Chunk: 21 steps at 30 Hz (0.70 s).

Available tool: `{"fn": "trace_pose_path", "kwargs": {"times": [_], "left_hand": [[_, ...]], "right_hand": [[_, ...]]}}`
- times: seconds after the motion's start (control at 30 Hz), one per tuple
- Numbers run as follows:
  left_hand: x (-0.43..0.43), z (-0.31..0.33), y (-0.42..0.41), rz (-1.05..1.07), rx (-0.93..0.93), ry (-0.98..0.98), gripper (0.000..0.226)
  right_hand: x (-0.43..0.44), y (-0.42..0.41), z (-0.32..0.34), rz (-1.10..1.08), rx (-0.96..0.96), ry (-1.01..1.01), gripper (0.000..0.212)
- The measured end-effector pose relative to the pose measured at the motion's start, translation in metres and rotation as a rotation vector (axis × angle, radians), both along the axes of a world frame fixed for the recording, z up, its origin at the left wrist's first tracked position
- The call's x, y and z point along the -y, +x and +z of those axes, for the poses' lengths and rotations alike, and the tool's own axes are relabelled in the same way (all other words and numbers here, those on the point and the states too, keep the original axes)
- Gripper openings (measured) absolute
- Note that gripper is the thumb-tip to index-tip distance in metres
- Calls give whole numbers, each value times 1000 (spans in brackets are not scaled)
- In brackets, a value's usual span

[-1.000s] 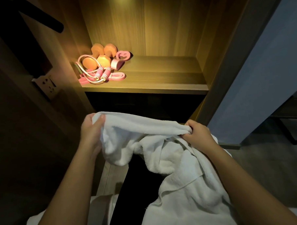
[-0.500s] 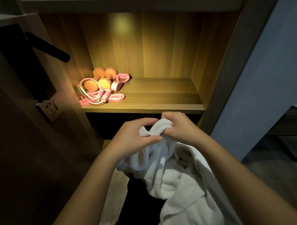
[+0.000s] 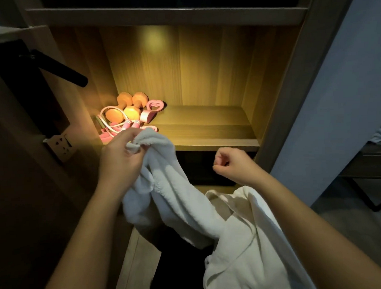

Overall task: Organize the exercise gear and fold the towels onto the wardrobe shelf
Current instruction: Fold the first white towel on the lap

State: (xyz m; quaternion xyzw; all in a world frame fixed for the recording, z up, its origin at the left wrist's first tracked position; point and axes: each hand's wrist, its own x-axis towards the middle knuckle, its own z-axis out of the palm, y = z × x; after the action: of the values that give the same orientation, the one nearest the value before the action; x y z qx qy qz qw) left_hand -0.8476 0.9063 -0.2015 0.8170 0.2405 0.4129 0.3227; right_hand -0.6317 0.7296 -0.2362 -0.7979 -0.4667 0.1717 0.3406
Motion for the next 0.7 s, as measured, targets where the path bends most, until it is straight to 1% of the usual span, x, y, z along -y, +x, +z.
{"fn": "trace_pose_path", "kwargs": {"times": [0.03, 0.07, 0.13, 0.2, 0.23, 0.27, 0.33, 0.4, 0.47, 0.6, 0.7], "left_hand": [[3, 3, 2, -44, -3, 12, 24], [6, 5, 4, -74, -7, 23, 27], [7, 4, 7, -115, -33, 49, 31], [8, 2, 6, -153, -66, 77, 34], [8, 1, 5, -168, -76, 84, 38], [8, 0, 4, -175, -78, 90, 42], [5, 0, 0, -164, -80, 100, 48], [2, -1, -3, -132, -99, 104, 53], [0, -2, -4, -111, -113, 106, 53], [-3, -5, -2, -64, -106, 135, 43], [-6, -6, 0, 14, -98, 128, 35]], "right_hand": [[-8, -7, -4, 37, -15, 0, 4], [-16, -14, -7, 61, -25, 7, 14], [-33, -27, -8, 97, -92, 88, 34], [-45, -39, -1, 157, -188, 191, 44], [-50, -42, 2, 199, -235, 229, 45], [-53, -45, 6, 242, -280, 252, 42], [-56, -47, 11, 320, -355, 256, 29], [-55, -47, 12, 393, -401, 188, 15], [-53, -45, 10, 427, -401, 133, 8], [-48, -41, 6, 352, -390, 120, 7], [-41, -38, 0, 419, -328, -44, 12]]}}
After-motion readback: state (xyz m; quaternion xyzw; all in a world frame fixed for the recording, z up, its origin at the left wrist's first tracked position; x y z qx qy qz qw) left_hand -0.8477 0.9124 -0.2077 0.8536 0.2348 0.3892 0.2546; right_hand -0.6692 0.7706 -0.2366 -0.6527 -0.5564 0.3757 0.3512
